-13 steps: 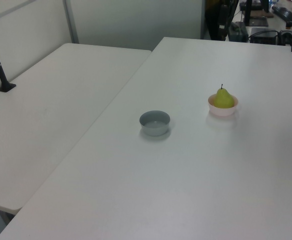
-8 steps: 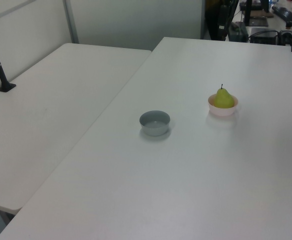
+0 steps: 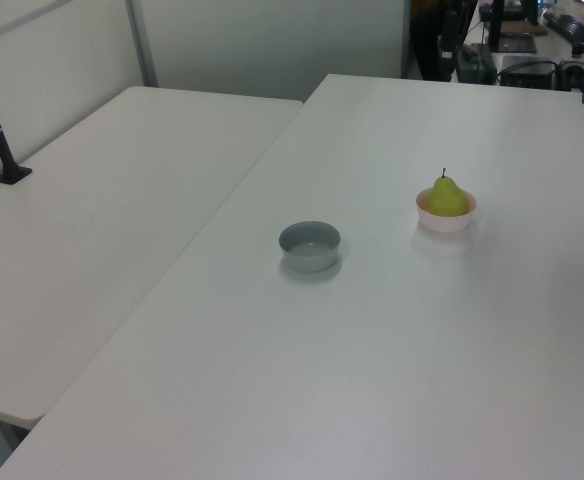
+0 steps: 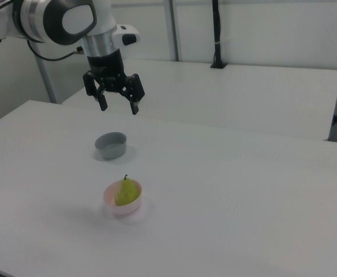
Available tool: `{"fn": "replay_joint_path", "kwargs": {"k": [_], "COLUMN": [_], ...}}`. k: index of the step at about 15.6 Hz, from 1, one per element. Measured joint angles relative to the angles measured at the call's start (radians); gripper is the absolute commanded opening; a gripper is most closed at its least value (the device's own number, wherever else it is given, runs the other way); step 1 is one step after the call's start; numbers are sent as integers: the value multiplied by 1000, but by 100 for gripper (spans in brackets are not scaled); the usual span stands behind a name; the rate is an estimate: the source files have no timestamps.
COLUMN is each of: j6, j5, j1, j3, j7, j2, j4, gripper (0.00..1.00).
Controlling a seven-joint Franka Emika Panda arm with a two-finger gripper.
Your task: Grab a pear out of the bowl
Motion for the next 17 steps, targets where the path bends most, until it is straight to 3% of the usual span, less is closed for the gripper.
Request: {"fn": "replay_joint_path", "kwargs": {"k": [3, 6, 11, 17], "j6": [-34, -44, -17, 222], "j5": [-18, -18, -18, -18], "j1": [-25, -54, -58, -58], "j3": [-2, -3, 13, 30], "j7": [-235, -352, -336, -231], "j2": [0, 0, 1, 0], "j4": [-1, -15, -120, -327], "gripper": [100, 100, 100, 100]}}
